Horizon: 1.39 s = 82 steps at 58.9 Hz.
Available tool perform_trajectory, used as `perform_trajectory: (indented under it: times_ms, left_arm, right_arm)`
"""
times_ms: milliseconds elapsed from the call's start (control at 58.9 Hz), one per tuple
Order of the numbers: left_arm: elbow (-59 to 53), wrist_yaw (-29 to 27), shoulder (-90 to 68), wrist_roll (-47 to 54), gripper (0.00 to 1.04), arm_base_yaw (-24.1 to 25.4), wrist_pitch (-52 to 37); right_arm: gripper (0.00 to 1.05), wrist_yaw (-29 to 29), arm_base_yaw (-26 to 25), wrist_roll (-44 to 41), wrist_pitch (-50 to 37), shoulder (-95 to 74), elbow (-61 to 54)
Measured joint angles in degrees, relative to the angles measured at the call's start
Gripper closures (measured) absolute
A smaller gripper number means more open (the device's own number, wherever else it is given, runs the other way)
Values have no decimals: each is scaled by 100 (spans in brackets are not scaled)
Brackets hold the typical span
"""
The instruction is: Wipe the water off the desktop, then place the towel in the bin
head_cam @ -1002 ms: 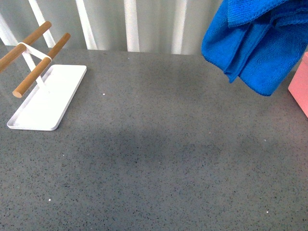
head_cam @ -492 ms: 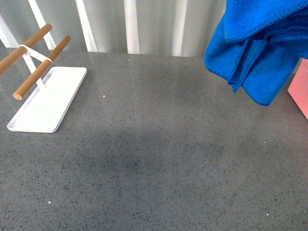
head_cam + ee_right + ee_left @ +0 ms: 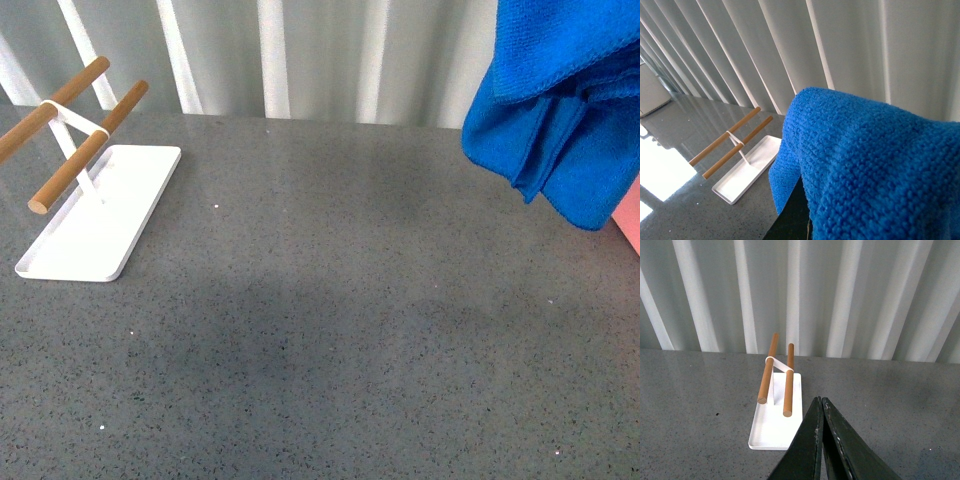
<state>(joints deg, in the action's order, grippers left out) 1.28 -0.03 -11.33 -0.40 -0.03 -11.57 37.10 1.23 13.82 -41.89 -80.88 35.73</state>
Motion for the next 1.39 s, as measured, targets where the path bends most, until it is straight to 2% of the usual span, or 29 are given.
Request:
perform_trajectory:
  times_ms: [85,204,577,662,730,866,900,1002,1103,1273,1392]
  left_arm:
    - [0,2,131,0,101,0,133]
    - [0,2,929,0,101,0,1099]
    - [0,2,1110,-4,101,0,1145]
    - [0,2,1110,0,85,0,1145]
    - [0,2,1110,0,67,0,1145]
    - [0,2,1110,0,45,0,1145]
    - [0,2,1110,0,38,0,1145]
    - [0,2,1110,0,22,0,1145]
    - [0,4,1110,0,6,0,1145]
    - [0,2,1110,13,7,0,1145]
    - [0,2,1110,13,7,0,1145]
  right_arm:
    - [100,-46,0,-48,-24,31,-17]
    - [100,-39,-11,-98,55,37,-17]
    - [100,-236,17,-184,181,61,-20]
    - [100,-520,146,-227,437,-42,26]
    - [100,-1040,341,-511,1185,-376,326]
    - [100,-1746,531,-1147,2238,-1121,826]
    - [100,-1921,575,-1373,2483,-1416,951]
    - [100,-1978,616,-2063,3067,-2046,1259]
    - [100,-2389,632,-2966,3287,-2625,1550]
    - [100,-2437,605,-3731,3600,-3270,1989]
    - [100,-2391,560,-3814,3620,-3585,2164]
